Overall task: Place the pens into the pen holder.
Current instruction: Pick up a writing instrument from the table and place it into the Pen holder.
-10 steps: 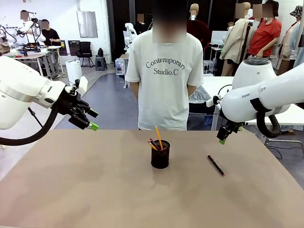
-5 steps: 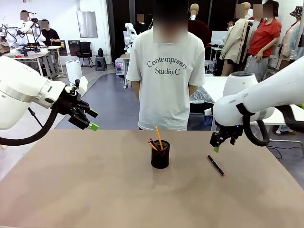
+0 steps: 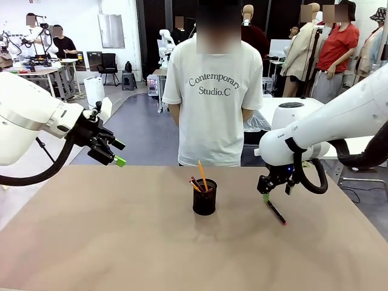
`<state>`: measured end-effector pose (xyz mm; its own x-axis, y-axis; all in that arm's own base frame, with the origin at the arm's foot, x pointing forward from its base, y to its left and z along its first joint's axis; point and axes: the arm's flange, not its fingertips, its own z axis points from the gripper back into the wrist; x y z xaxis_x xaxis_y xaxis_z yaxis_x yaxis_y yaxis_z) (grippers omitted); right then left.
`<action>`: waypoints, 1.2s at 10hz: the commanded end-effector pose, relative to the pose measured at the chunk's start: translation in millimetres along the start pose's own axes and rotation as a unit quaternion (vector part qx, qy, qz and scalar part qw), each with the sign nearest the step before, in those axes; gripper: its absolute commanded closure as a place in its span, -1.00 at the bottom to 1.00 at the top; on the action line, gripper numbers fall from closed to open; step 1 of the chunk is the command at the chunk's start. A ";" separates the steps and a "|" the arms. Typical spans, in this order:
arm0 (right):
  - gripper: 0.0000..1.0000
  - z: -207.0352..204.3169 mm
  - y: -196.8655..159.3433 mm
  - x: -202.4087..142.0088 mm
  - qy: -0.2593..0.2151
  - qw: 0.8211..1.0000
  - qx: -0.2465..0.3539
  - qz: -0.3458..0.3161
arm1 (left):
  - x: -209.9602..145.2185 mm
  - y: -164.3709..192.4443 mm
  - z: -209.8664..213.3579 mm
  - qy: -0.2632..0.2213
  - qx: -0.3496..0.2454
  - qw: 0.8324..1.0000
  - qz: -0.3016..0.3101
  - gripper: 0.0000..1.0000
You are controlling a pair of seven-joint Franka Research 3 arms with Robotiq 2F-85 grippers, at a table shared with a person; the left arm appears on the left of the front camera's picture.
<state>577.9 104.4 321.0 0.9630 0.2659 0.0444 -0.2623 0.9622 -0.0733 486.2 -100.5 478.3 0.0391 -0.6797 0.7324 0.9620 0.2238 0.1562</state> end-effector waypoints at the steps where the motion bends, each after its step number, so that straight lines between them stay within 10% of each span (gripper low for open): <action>1: -1.00 -0.2 4.3 5.2 0.010 1.000 0.015 -0.008 | 0.6 0.1 2.7 0.005 0.003 1.000 0.003 -1.00; 8: -1.00 -22.6 1.5 3.1 0.009 1.000 0.028 0.007 | 0.6 0.1 2.7 0.005 0.003 1.000 0.003 -1.00; 12: 0.58 -24.2 2.6 3.7 0.008 1.000 0.029 0.007 | 0.6 0.1 2.7 0.005 0.003 1.000 0.003 -1.00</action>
<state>577.8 106.3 295.8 0.9644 0.2642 0.0138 -0.2634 0.9638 -0.0417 486.2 -100.5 478.3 0.0398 -0.6796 0.7325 0.9620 0.2242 0.1557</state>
